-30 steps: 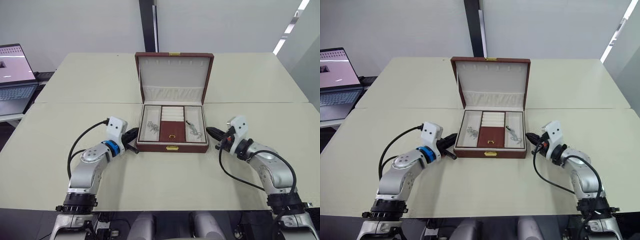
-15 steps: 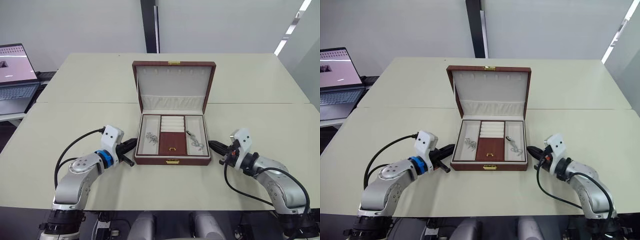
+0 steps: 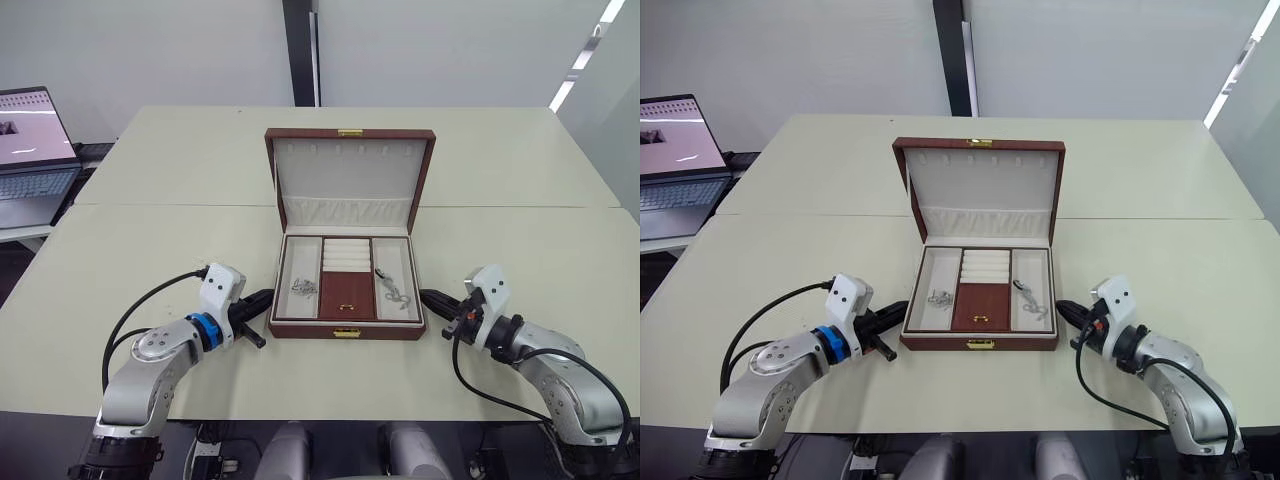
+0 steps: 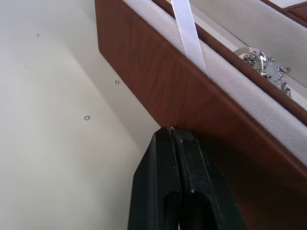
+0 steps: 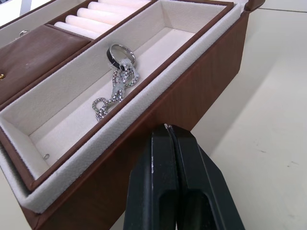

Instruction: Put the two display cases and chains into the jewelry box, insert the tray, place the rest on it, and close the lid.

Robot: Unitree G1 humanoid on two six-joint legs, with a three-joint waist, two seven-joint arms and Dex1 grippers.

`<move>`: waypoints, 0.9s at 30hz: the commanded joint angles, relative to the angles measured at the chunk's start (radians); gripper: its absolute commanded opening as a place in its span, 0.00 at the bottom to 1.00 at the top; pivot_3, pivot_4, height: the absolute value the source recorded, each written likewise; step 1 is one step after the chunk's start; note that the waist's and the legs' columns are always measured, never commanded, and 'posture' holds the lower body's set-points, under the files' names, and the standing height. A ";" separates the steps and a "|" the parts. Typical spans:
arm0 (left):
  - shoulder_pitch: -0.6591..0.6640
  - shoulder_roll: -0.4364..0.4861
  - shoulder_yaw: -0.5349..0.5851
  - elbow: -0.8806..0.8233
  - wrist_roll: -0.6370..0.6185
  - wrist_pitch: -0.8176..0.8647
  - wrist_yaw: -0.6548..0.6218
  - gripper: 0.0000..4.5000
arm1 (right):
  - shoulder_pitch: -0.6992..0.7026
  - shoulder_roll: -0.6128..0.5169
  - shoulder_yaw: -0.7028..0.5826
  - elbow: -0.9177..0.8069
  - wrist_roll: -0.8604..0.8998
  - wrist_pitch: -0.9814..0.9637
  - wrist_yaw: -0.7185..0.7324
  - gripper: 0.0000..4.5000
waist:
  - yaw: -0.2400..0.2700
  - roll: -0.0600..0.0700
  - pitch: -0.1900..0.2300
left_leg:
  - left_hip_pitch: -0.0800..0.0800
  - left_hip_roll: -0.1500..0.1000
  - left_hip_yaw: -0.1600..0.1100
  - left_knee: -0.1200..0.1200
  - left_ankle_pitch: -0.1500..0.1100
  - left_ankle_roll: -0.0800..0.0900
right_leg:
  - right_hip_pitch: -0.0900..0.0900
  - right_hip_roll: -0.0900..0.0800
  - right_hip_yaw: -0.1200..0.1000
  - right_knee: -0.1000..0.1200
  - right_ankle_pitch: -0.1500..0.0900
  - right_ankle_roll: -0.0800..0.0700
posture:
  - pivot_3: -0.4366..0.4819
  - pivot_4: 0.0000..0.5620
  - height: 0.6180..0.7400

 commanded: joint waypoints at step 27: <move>0.590 -0.169 0.356 -0.696 -0.373 -0.225 0.127 0.01 | -0.348 -0.143 -0.097 0.460 0.000 -0.212 0.163 0.00 | 0.003 -0.001 0.001 | 0.001 0.001 0.001 0.001 0.000 0.001 | 0.003 -0.002 0.000 -0.002 0.000 0.000 | 0.48 0.27 1.00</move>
